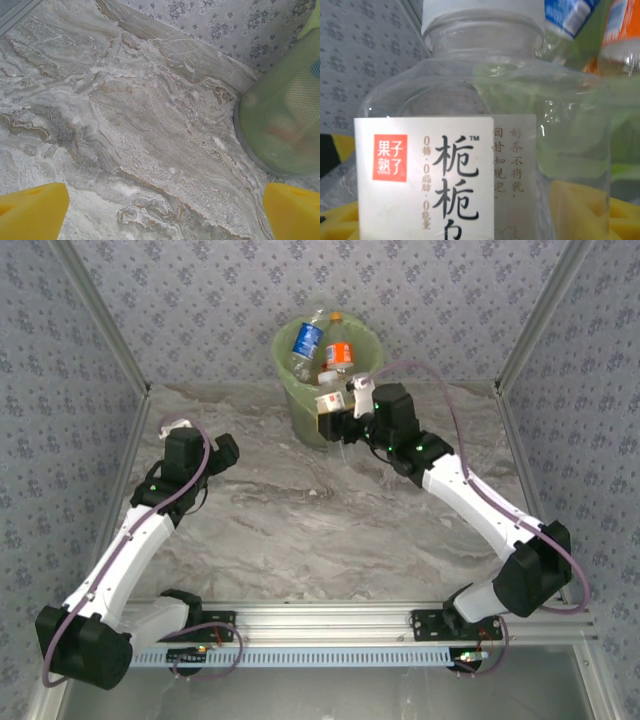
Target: Put the plastic bottles in the bin
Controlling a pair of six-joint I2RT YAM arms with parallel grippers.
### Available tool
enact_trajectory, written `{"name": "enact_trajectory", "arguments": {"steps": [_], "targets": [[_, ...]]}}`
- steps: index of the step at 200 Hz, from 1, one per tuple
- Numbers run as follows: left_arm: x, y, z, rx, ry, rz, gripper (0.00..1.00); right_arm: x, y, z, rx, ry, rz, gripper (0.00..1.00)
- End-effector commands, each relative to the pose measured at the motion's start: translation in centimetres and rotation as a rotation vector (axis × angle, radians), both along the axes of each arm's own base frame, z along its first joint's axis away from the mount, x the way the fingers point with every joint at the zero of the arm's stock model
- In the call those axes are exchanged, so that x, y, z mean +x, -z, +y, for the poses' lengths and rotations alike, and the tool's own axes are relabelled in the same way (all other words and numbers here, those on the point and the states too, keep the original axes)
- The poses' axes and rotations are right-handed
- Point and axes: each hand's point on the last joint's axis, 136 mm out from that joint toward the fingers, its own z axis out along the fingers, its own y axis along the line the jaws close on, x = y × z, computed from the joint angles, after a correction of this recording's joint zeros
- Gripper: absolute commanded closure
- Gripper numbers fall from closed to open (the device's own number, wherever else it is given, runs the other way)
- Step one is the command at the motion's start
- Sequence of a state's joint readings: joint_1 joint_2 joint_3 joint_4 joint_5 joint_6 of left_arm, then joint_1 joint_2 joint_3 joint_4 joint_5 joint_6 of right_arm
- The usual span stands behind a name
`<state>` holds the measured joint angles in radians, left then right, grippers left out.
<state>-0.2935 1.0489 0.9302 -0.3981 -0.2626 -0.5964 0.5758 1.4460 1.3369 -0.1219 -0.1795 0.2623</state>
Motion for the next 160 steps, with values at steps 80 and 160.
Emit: {"name": "enact_trajectory", "arguments": {"steps": [80,160], "targets": [[-0.6,-0.1,1.0,-0.004,-0.034,0.000,0.01,7.3,-11.3,-1.2,-0.044,0.056,-0.268,0.92],[-0.9,0.3,1.4,0.004,-0.040,0.008,0.01,14.1,-12.5,-0.2,-0.150,0.063,-0.400,0.89]]}}
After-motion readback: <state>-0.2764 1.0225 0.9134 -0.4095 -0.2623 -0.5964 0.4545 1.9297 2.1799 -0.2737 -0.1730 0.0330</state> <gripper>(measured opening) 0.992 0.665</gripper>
